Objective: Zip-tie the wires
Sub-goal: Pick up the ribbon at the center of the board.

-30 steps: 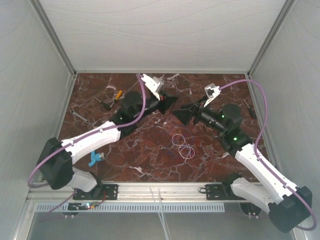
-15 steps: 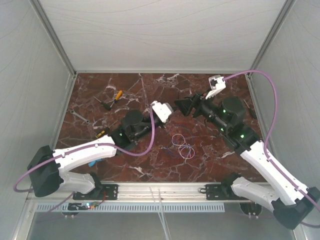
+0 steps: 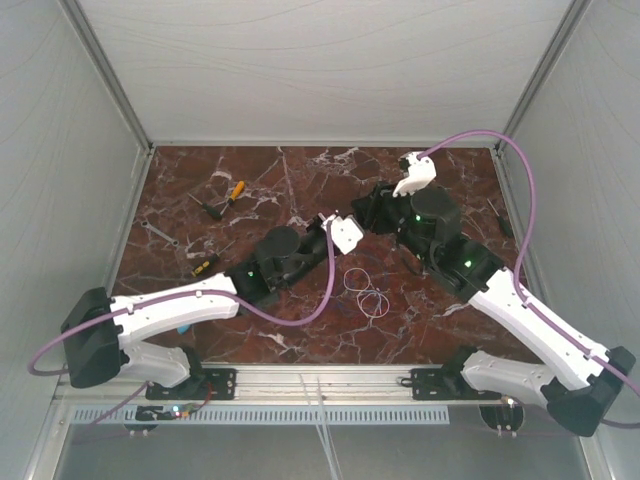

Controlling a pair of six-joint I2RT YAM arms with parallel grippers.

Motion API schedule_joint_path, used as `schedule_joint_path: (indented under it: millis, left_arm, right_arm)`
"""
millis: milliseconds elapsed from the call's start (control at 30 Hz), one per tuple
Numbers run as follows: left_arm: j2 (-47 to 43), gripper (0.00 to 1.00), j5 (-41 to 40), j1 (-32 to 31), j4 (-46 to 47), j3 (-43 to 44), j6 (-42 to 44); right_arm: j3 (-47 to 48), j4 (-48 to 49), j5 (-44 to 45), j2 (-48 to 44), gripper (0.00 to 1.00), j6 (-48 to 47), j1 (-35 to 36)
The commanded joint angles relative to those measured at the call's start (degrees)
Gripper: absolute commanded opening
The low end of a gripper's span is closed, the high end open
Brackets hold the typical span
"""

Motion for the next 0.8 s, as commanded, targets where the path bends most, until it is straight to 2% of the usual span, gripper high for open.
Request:
schedule_joint_path:
  millis: [0,200,300,500,533,567,633,667,767]
  left_arm:
    - [1.4,0.0,-3.6,-1.7,1.9,3.8,3.4]
    - [2.9,0.0,-6.2,-2.8,1.6,5.0,4.9]
    - [3.3,0.0,-7.3,-3.1,1.8,5.4,5.3]
    - [4.9,0.0,-9.3,-3.9,1.1,6.4,5.8]
    - [5.1,0.04,-9.5,-4.1,0.9,6.5,5.4]
    - [5.1,0.18,-9.6,-4.2,0.3,6.8,4.7]
    - [4.7,0.52,-9.3,-4.3,-2.4,7.5,1.5]
    - [4.2,0.64,-8.8,-4.3,-4.2,7.8,-0.8]
    - [1.5,0.81,-6.3,-4.3,-9.3,7.6,-8.4]
  right_arm:
    - [1.2,2.6,3.4,1.2,0.36,-0.8,0.7]
    - [2.4,3.2,4.1,3.5,0.2,-0.6,1.5]
    - [2.0,3.1,5.1,3.7,0.02,-0.2,1.7]
    - [0.9,3.6,5.8,3.0,0.0,0.7,1.8]
    - [0.8,3.9,5.8,2.8,0.0,0.7,1.8]
    - [0.6,4.3,5.8,2.7,0.0,0.5,1.8]
    - [-0.2,5.4,6.0,2.1,0.0,0.3,1.7]
    - [-0.5,5.8,6.2,1.8,0.0,0.1,1.7]
    - [-1.8,6.8,6.2,0.7,0.0,-0.2,1.1]
